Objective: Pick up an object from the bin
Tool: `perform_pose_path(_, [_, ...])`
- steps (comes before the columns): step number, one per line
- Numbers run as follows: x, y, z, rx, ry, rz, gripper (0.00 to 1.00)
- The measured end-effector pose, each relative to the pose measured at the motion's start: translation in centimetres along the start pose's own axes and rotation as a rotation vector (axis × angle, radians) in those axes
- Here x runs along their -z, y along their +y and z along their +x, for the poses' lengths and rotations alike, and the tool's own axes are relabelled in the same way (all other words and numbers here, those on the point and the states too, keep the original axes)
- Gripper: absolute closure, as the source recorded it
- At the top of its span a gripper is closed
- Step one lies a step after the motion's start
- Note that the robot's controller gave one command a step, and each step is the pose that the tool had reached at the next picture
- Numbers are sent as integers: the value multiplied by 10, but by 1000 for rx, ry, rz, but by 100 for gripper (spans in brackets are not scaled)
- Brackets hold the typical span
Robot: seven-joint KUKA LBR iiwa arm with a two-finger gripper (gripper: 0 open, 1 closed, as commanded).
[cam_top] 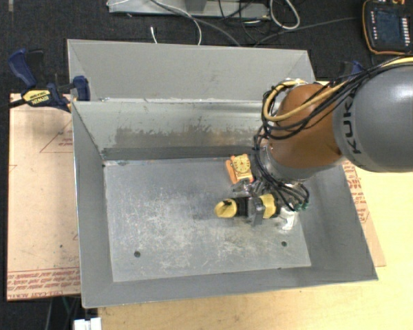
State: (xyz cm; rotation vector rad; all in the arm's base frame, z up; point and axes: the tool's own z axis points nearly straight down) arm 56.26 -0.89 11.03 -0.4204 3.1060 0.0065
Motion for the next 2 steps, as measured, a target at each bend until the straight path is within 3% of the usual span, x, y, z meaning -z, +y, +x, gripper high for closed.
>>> perform_pose_path(2, [28, 1, 1, 2, 7, -3, 100])
